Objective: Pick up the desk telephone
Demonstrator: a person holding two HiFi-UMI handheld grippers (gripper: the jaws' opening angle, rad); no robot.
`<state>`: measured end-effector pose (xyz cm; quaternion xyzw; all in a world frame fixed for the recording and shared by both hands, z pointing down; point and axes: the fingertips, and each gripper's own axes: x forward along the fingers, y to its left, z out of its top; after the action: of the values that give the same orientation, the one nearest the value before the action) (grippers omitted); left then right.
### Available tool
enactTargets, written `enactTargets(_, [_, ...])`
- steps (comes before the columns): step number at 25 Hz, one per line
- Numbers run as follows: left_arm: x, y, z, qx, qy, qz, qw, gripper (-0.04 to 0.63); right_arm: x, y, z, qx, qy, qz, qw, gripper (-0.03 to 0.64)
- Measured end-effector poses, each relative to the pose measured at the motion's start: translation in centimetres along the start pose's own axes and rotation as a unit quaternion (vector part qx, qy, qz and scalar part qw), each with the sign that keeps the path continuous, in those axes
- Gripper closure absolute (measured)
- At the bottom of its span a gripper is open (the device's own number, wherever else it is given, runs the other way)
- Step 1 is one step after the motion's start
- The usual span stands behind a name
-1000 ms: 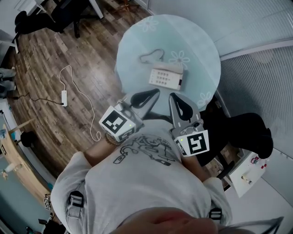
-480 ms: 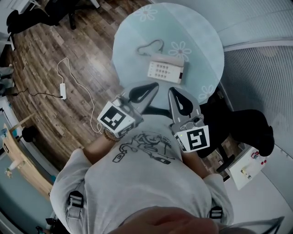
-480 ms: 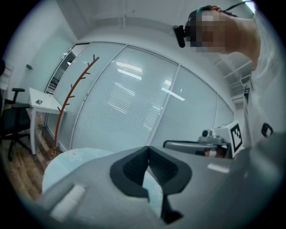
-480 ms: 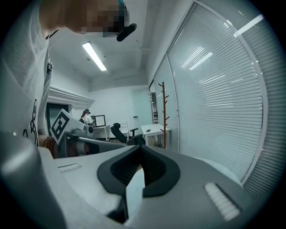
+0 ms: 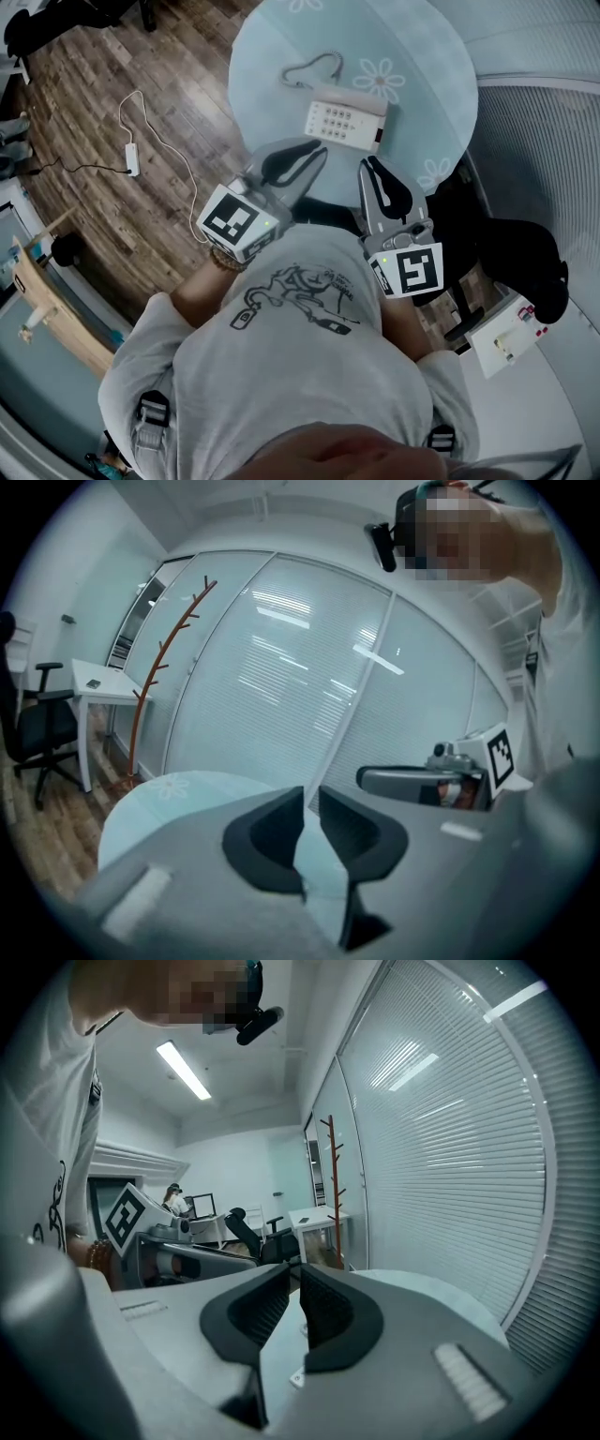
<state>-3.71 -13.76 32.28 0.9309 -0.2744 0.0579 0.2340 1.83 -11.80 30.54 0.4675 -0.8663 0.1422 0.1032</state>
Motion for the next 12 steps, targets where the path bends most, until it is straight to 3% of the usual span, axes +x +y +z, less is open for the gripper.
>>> enactTargets(12, [5.2,6.2,-8.4,-0.042,0.065,0.030,0.9966,0.449,3.1,-6.5,-8.6,0.033,0.062,-0.010,0.997,0.472])
